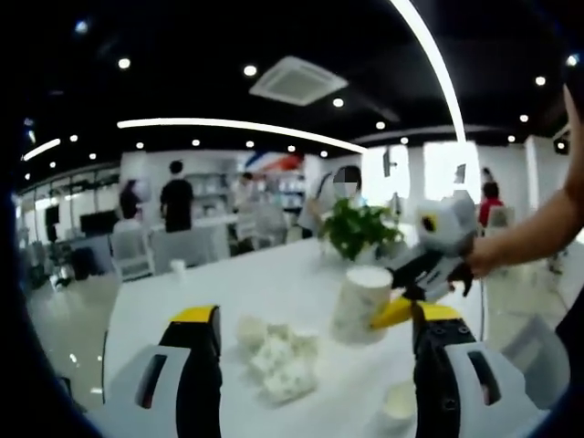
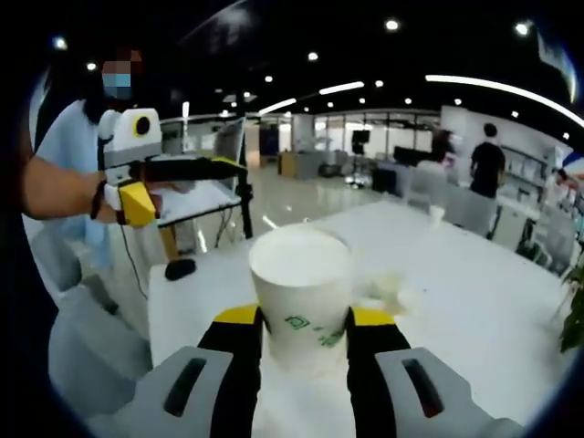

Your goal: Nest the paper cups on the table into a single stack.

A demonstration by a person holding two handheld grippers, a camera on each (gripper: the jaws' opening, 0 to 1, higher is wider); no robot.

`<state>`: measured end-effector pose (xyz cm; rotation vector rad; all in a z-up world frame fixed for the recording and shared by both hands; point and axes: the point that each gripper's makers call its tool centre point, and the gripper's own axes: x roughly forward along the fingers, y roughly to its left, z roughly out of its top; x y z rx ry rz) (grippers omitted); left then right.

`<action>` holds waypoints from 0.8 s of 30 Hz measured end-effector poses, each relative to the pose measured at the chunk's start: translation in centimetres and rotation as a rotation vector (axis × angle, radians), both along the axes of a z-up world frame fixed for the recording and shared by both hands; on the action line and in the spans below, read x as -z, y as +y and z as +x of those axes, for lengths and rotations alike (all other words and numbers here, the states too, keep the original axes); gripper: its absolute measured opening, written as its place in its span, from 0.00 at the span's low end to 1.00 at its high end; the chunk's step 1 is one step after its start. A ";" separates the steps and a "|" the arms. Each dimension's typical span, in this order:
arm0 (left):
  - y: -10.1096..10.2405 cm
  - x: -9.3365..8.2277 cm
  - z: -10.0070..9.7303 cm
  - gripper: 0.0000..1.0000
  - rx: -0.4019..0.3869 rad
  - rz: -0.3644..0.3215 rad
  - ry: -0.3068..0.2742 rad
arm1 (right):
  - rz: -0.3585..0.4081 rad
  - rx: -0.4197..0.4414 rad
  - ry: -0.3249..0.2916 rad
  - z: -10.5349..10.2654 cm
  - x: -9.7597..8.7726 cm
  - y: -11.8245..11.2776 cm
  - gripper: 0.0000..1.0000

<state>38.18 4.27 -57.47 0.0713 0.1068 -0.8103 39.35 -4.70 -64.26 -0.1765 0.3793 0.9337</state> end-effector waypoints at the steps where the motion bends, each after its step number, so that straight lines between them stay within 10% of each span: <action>1: -0.3 0.1 -0.1 0.84 0.008 0.002 0.002 | 0.011 -0.009 0.019 -0.3 -0.1 0.3 0.33; 24: -4.7 0.7 -1.8 0.70 0.122 0.045 0.011 | -0.025 -0.101 0.045 -3.7 -0.9 2.3 0.33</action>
